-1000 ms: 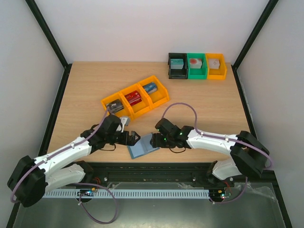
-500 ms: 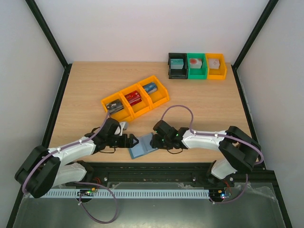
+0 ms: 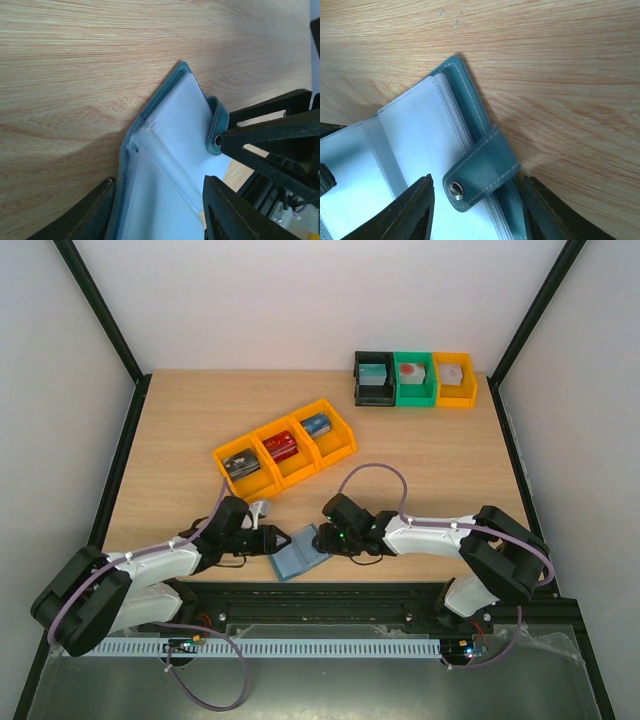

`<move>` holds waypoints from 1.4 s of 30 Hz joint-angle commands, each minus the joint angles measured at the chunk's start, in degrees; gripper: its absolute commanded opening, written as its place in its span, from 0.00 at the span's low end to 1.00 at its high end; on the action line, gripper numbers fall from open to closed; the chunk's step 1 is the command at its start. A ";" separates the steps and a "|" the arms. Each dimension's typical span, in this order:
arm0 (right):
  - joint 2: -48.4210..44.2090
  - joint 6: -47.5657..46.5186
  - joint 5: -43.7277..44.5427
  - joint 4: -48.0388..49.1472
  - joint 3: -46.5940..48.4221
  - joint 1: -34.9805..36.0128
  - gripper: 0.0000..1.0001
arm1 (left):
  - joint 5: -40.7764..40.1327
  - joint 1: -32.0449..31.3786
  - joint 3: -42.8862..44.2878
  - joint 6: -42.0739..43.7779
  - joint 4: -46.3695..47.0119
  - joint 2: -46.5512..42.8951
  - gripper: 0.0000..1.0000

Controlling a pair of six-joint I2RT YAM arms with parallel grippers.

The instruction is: Take the credit cards out of the card holder

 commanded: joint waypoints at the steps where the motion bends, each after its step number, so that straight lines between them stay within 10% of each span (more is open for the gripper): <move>1: -1.08 1.35 -0.28 2.26 -0.59 0.58 0.47 | 1.49 -0.56 -1.82 -2.56 7.16 0.78 0.40; 6: -3.50 2.02 -0.66 3.80 -1.91 0.63 0.47 | 0.54 -1.24 -3.11 -4.25 9.65 1.67 0.02; 19: -20.68 -21.44 -8.81 -12.59 9.52 -10.99 0.63 | 0.32 -0.95 16.18 22.30 -7.36 -9.05 0.02; 28: -25.83 -46.37 -25.49 -19.03 34.50 -18.50 0.94 | 16.09 6.19 29.90 31.60 -9.46 -14.75 0.02; 42: -20.48 -64.88 -24.96 -33.71 45.40 -18.59 0.88 | 20.46 15.19 35.07 32.59 -8.29 -19.20 0.02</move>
